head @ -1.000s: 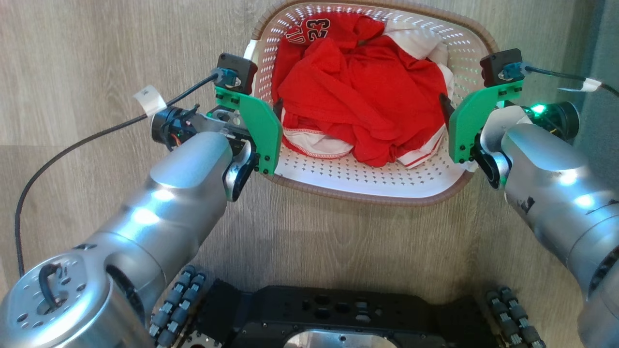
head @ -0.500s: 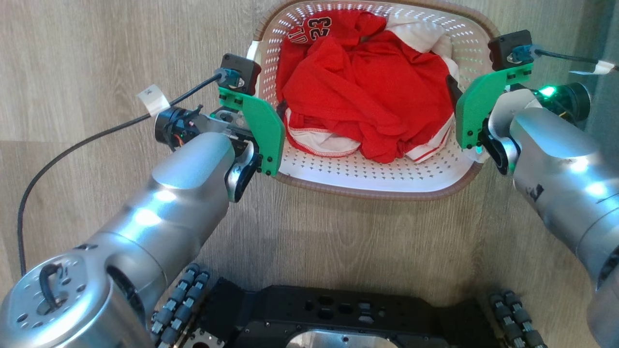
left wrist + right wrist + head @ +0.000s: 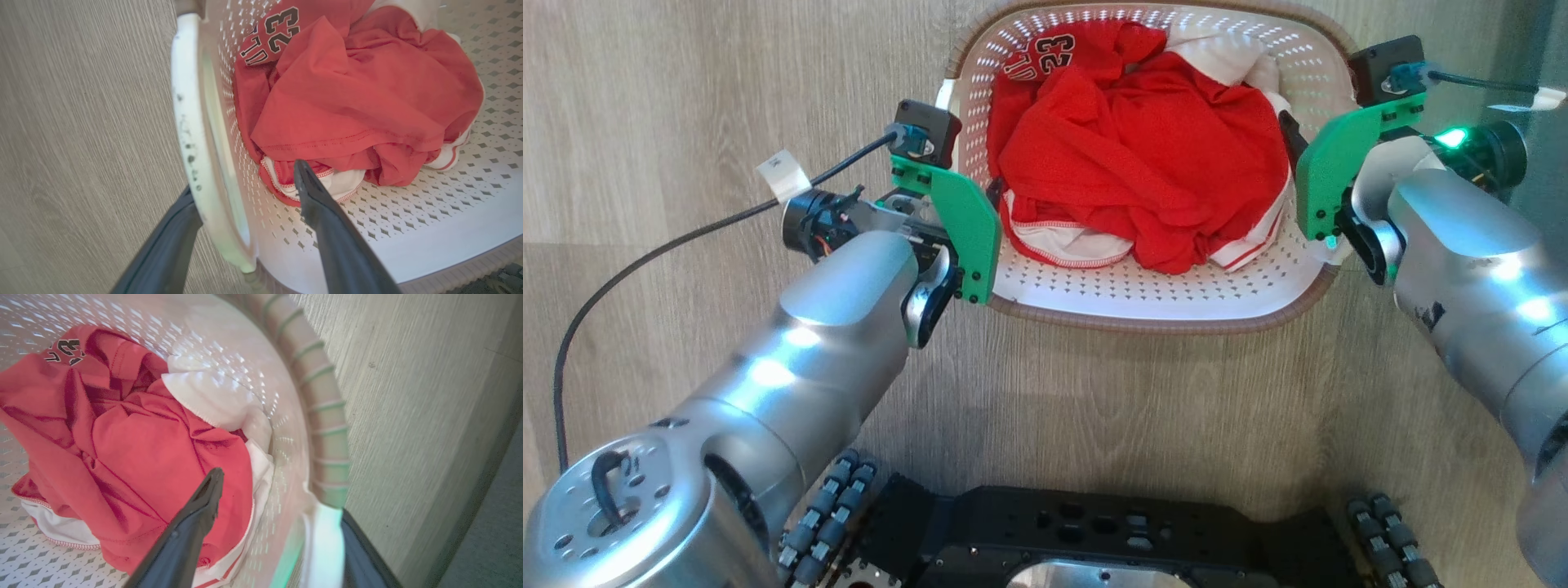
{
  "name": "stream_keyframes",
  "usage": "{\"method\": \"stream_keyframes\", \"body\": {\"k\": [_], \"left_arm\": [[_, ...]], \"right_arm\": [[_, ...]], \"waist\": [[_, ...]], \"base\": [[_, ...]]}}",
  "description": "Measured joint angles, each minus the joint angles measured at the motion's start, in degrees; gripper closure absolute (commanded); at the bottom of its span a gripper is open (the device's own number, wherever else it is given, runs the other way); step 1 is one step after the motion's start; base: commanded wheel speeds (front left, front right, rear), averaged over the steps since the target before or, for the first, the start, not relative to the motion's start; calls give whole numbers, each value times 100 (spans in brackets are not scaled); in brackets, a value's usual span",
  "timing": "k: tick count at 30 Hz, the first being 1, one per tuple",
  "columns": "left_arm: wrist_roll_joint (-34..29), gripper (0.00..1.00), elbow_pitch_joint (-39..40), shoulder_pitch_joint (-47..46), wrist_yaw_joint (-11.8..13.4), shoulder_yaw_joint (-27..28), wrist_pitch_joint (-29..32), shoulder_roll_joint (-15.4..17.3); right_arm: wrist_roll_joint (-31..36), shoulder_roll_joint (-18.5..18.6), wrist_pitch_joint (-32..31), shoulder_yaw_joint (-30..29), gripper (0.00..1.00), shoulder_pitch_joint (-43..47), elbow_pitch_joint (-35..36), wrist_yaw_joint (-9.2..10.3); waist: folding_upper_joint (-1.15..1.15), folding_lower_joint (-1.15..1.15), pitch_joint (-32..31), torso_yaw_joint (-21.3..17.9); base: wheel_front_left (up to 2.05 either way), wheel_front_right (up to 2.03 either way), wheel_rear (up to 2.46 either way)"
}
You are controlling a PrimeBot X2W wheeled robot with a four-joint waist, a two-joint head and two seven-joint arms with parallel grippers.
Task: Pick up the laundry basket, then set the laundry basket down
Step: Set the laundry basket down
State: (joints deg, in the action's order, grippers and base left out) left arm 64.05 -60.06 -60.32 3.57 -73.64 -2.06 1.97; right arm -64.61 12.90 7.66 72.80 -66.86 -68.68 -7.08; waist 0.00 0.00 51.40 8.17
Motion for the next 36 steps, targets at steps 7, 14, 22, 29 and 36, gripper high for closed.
{"method": "stream_keyframes", "body": {"k": [7, 14, 22, 29, 36], "left_arm": [[8, 0, -96, 46, 49, -1, 2, -1], [-44, 0, -208, 93, 49, -1, -53, -3], [-202, 0, -450, 717, 44, -4, -314, -2], [-588, 0, -603, 1170, 37, -8, -631, -3], [-608, 0, -768, 1673, -7, 2, -1121, -1]], "right_arm": [[-54, -23, 1, -1, 0, 36, -181, 0], [-172, -129, -1, -8, 0, 227, -233, 0], [-603, -324, 58, -213, 0, 837, -260, 0], [-771, -459, 241, -275, 0, 1441, -249, 0], [-949, -534, 571, -427, 0, 1975, 44, 0]], "waist": [[0, 0, -141, -39], [0, 0, -437, -55], [0, 0, -1169, -137], [0, 0, -1862, -211], [0, -1, -2805, -299]], "base": [[0, 0, 0], [0, 0, 0], [0, 0, 0], [0, 0, 0], [0, 0, 0]]}}
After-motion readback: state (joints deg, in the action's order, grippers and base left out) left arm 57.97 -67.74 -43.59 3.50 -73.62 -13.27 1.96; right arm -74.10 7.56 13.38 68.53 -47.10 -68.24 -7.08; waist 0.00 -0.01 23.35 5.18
